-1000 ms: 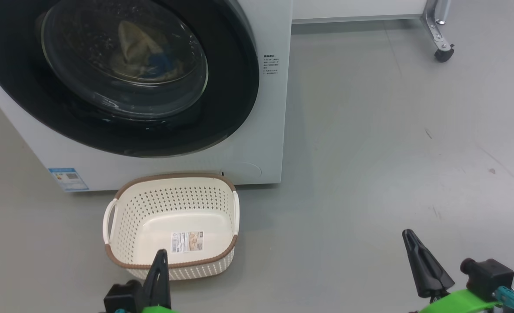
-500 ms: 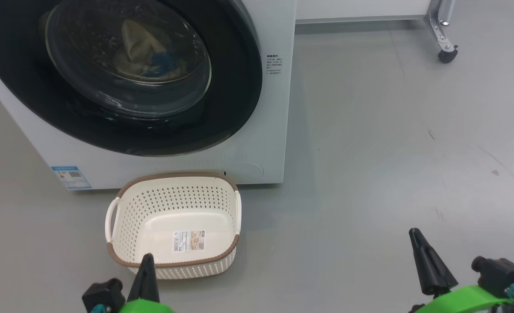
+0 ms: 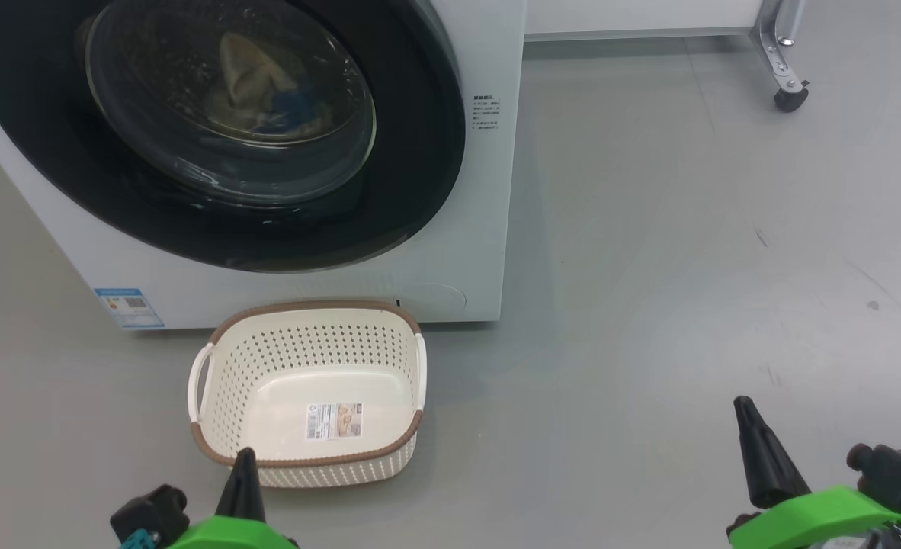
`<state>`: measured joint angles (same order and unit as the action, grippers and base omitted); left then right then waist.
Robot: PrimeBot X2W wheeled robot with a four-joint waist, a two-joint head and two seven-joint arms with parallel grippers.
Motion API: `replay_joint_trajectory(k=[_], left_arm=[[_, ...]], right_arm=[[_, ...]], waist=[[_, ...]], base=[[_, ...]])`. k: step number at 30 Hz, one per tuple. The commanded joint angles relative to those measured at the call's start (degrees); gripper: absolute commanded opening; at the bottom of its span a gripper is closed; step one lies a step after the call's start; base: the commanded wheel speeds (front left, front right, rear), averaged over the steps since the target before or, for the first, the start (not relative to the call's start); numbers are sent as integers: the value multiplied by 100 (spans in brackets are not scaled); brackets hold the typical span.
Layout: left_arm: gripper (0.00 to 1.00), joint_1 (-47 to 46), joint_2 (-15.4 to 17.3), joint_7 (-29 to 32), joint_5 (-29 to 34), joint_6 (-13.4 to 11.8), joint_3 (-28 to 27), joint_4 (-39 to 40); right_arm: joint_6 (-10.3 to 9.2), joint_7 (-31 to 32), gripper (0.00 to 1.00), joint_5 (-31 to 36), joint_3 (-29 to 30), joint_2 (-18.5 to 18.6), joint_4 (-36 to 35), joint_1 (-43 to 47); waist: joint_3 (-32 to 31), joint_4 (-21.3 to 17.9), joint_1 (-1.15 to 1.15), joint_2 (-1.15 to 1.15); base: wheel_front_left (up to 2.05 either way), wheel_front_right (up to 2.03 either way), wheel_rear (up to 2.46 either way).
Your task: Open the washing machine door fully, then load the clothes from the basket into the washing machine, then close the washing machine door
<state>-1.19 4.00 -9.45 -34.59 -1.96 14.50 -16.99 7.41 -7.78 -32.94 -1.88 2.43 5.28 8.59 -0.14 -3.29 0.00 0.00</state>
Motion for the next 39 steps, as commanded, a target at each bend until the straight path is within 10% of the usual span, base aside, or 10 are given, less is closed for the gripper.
replay_joint_trajectory(k=[1, 39], left_arm=[[0, -285, 15, 24, -124, 49, -153, 192], [0, -368, -9, 634, -2458, 415, -910, 237]], right_arm=[[3, 15, 0, -147, 31, 121, -146, -313], [5, 478, 0, -2625, 220, 191, 262, -777]], waist=[[0, 3, 0, 0], [13, 136, 0, 0]], base=[[0, 0, 0], [0, 0, 0]])
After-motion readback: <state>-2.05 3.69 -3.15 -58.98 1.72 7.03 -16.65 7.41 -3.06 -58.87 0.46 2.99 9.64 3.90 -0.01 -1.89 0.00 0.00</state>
